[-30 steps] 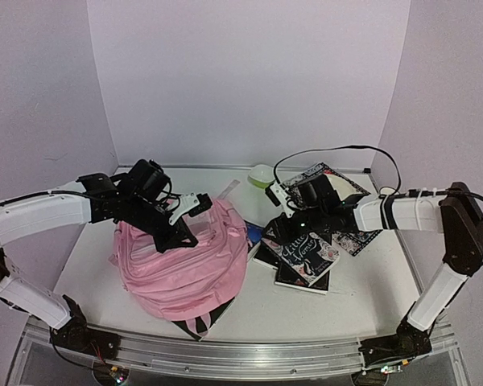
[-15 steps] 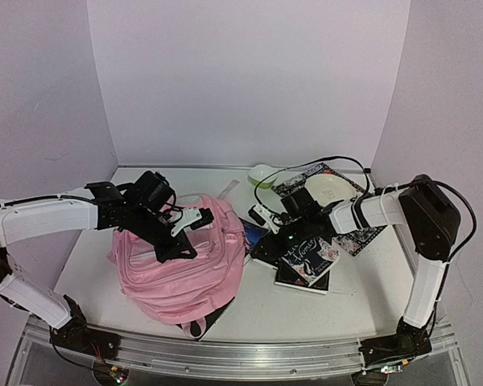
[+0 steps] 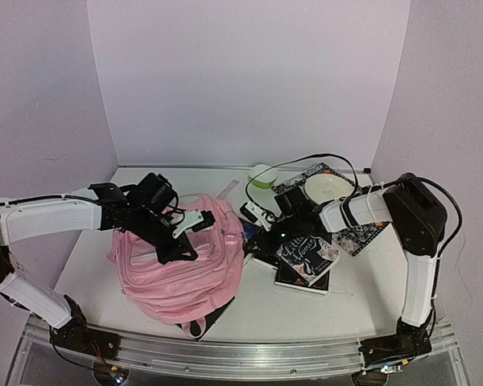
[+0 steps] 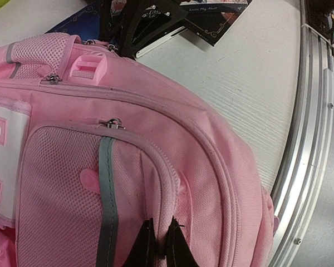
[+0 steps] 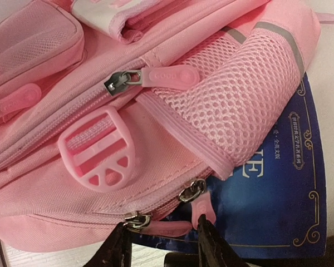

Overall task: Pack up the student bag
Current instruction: Grab the largest pocket of the student bag, then unzip the largest pocket of the student bag.

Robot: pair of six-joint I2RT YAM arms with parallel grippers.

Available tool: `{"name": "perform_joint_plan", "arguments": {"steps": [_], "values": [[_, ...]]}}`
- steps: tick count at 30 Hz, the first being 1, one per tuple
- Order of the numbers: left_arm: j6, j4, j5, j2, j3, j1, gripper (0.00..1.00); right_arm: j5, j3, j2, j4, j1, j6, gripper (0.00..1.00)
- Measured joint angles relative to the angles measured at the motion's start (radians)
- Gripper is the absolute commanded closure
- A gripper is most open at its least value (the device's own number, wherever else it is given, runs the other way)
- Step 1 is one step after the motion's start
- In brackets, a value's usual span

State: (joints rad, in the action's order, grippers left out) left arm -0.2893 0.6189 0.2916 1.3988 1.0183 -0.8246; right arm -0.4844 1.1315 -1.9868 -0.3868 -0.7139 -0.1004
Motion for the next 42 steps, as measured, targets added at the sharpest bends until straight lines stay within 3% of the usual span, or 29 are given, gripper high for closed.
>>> {"name": "perform_joint_plan", "arguments": {"steps": [6,10,23,34,42], "values": [[0.001,-0.003,-0.006,0.021,0.000,0.000,1.00,-0.019,0.012,-0.022,-0.003,0.000,-0.019,0.91],[0.005,-0.009,-0.012,0.039,0.000,0.000,1.00,-0.022,0.010,-0.022,0.002,0.000,-0.032,1.00],[0.144,-0.048,-0.045,0.117,0.002,-0.014,1.00,0.081,-0.087,0.118,0.053,-0.039,0.001,1.00],[0.343,-0.075,-0.109,0.177,0.045,-0.021,1.00,0.364,-0.087,0.191,0.197,-0.263,0.095,1.00],[0.527,-0.151,-0.199,0.127,0.055,-0.020,1.00,0.441,-0.013,0.198,0.275,-0.376,0.211,1.00]]}}
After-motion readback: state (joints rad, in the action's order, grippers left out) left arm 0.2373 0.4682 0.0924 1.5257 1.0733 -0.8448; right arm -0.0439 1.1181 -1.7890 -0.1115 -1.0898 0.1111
